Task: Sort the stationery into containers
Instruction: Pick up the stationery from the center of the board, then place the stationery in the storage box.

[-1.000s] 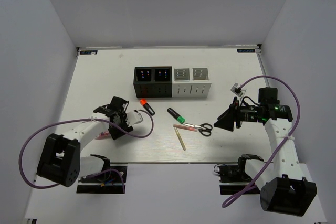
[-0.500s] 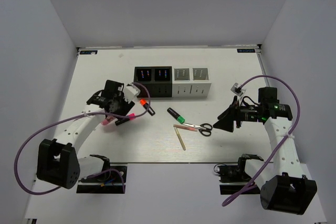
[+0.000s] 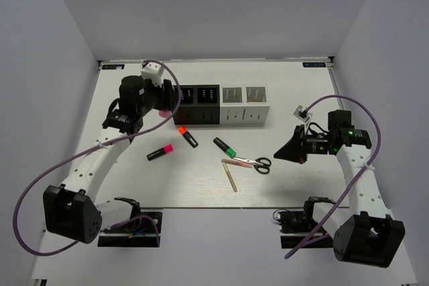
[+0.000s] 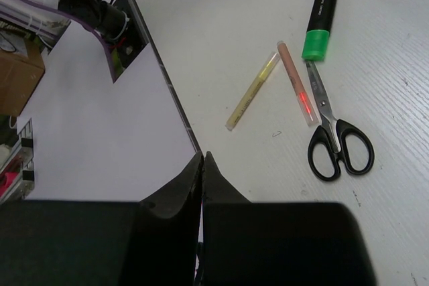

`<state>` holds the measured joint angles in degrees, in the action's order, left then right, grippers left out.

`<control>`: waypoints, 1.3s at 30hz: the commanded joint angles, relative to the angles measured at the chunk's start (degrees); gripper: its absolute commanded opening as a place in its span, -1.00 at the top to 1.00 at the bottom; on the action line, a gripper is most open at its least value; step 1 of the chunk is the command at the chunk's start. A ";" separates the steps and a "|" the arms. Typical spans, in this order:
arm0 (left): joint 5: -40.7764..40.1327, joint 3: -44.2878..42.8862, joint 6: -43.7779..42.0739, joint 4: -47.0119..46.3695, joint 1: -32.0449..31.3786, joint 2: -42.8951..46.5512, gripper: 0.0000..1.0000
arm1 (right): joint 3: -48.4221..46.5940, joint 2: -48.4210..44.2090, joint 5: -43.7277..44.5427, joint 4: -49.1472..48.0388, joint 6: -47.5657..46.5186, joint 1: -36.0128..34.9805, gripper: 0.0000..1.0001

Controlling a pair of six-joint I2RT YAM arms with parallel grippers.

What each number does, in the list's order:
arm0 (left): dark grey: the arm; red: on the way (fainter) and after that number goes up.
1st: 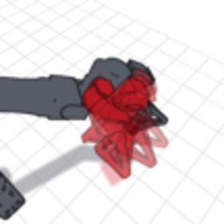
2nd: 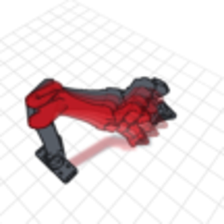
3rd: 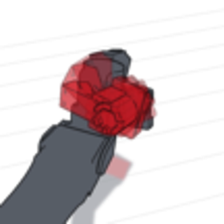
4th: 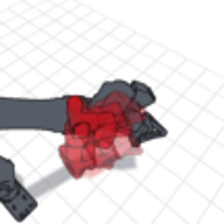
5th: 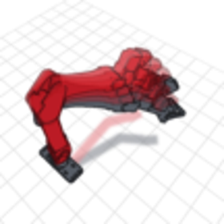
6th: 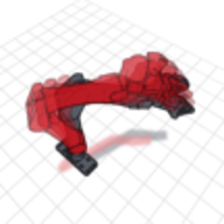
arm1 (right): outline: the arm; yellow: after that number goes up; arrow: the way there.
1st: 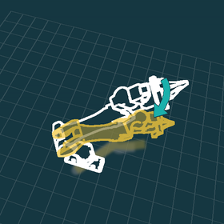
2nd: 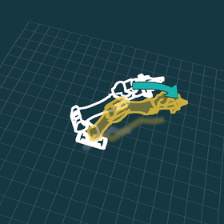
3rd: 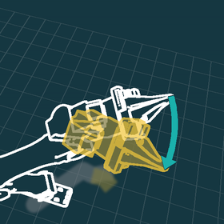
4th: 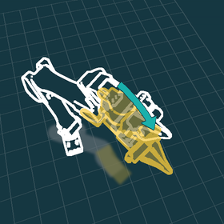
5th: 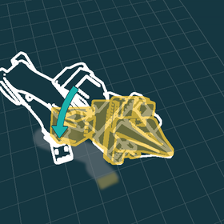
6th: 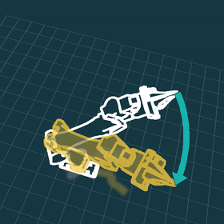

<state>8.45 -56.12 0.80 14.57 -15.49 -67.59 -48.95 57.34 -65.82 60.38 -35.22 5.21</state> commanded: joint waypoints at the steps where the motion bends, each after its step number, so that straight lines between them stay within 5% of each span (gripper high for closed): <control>1: 1.83 -4.95 10.79 -13.59 0.19 -3.84 1.00 | -1.67 0.14 -1.50 0.97 -1.43 -0.03 1.00; 9: 1.84 -6.37 19.66 -30.88 0.28 -13.17 1.00 | -1.41 0.31 -1.33 0.70 -1.25 -0.12 1.00; 18: 0.78 -7.95 22.58 -37.07 0.11 -21.79 1.00 | -1.32 0.23 -1.41 0.71 -1.52 -0.03 0.90; 22: 2.18 -7.87 21.53 -34.96 0.02 -23.99 1.00 | -1.41 0.14 -0.98 0.70 -1.69 -0.12 0.61; 23: 3.14 -7.17 21.27 -34.18 0.02 -24.08 0.97 | -1.41 0.23 -0.89 0.53 -1.60 -0.12 0.40; 26: 3.59 -5.07 19.86 -32.94 -0.25 -24.60 0.53 | -1.41 0.40 -0.62 0.53 -1.52 -0.03 0.03; 30: 2.98 -2.43 19.07 -32.94 -0.42 -24.60 0.17 | -1.41 0.66 -0.71 1.14 -1.60 -0.03 -0.19; 39: 4.03 -4.00 18.10 -30.92 -0.60 -25.39 -0.28 | -1.32 0.49 -0.45 0.62 -1.60 -0.03 -0.72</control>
<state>11.11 -58.33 19.88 -16.45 -15.62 -93.73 -48.95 57.91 -65.71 60.49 -36.36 5.21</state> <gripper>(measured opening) 0.664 0.842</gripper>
